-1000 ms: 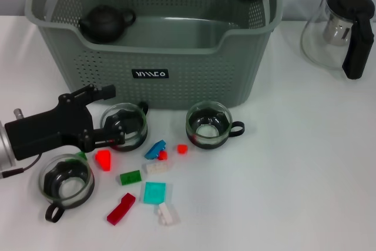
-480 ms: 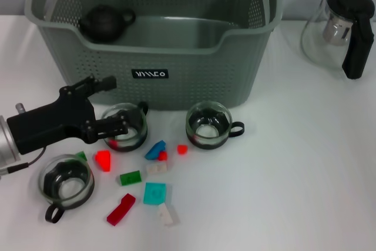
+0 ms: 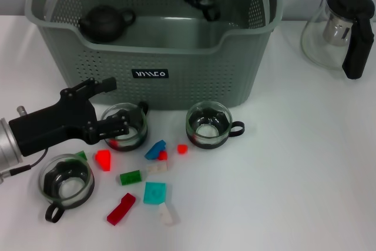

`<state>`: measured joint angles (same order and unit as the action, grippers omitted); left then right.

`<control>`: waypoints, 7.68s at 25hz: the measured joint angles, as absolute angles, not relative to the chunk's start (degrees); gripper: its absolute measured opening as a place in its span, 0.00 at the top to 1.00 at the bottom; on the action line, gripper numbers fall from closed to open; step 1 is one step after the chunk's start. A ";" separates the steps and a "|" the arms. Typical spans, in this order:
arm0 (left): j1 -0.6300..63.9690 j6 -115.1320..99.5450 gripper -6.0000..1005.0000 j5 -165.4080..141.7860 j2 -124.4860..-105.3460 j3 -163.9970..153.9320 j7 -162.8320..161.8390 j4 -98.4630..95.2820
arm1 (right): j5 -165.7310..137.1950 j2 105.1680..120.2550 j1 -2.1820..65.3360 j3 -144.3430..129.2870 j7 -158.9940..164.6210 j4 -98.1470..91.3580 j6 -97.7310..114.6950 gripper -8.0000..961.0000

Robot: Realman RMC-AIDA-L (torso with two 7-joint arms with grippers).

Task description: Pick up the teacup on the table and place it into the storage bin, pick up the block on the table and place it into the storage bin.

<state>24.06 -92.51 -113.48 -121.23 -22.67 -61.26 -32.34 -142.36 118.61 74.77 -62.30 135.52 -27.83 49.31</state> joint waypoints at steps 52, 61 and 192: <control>25.41 -91.94 0.07 -113.46 -122.44 -22.67 -61.17 -32.35 | -142.90 119.47 74.62 -72.97 135.68 -22.01 41.33 0.68; 25.40 -91.55 0.07 -113.00 -122.52 -22.67 -61.17 -32.35 | -142.81 118.17 72.67 -70.58 136.62 -30.33 50.14 0.49; 23.37 -96.25 0.07 -117.51 -121.42 -23.28 -59.16 -33.40 | -138.40 120.23 53.48 -79.47 134.84 -73.47 96.47 0.94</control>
